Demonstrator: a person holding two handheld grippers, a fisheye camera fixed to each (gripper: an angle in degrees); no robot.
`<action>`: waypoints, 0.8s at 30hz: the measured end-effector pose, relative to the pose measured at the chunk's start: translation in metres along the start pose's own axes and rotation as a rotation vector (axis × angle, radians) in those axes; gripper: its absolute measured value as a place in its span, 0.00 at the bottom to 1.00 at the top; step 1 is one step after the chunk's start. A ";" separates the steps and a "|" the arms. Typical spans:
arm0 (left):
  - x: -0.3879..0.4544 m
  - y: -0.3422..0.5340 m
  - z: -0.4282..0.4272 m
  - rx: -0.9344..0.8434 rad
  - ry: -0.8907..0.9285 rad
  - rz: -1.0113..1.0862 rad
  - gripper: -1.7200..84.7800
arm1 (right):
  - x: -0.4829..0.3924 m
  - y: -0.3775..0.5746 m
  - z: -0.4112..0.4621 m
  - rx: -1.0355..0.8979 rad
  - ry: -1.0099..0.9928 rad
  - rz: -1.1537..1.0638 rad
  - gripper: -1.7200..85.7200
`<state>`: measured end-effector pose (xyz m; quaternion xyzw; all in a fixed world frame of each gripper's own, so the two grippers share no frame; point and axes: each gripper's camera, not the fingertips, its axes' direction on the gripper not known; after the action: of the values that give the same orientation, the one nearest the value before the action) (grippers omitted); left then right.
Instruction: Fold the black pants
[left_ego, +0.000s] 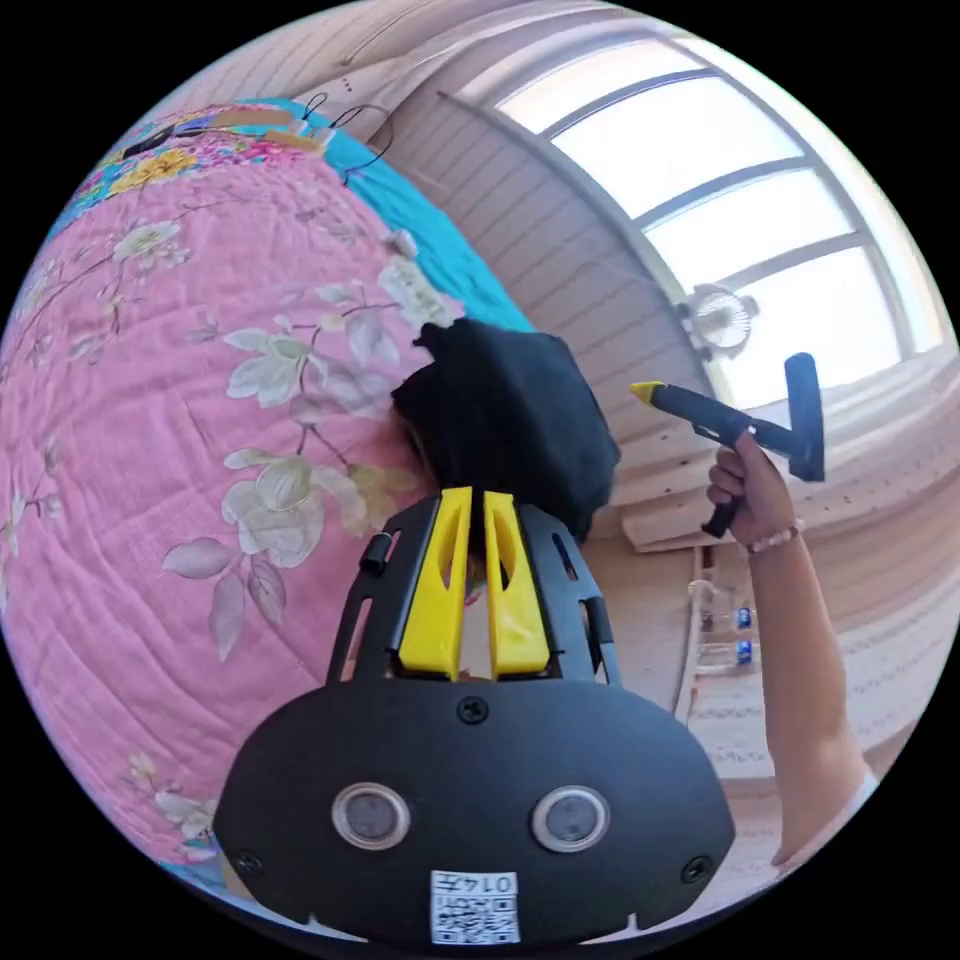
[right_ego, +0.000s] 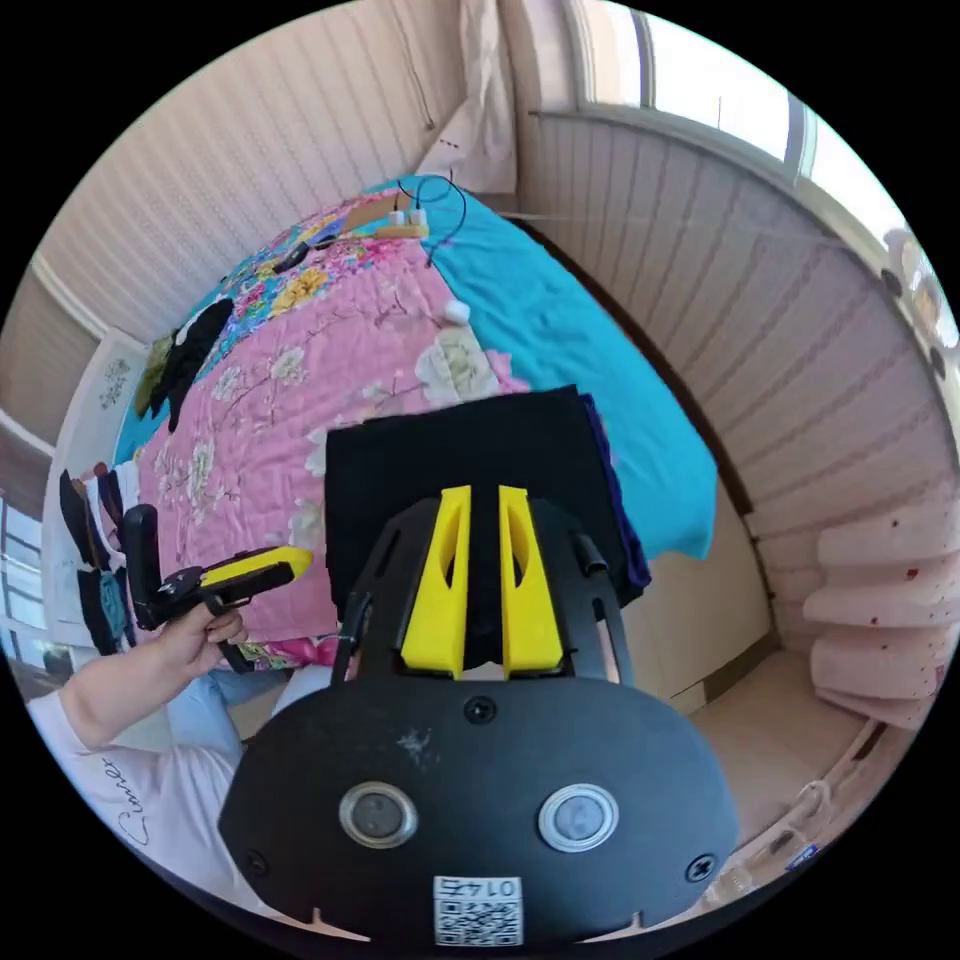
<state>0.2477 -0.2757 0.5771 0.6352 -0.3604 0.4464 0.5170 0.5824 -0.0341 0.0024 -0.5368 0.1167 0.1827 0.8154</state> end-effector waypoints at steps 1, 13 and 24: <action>0.003 -0.004 0.013 -0.056 -0.077 -0.011 0.02 | 0.010 0.010 0.035 -0.069 -0.043 0.057 0.10; 0.006 0.078 -0.049 0.100 0.061 0.272 0.01 | -0.059 0.105 0.077 0.215 -0.174 0.006 0.11; -0.112 0.366 -0.288 0.513 -0.192 0.167 0.01 | -0.389 0.221 0.142 0.180 -0.270 -0.802 0.14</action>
<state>-0.1834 -0.0693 0.6139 0.7528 -0.3339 0.5020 0.2643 0.1359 0.1081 0.0245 -0.4378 -0.1932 -0.0910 0.8733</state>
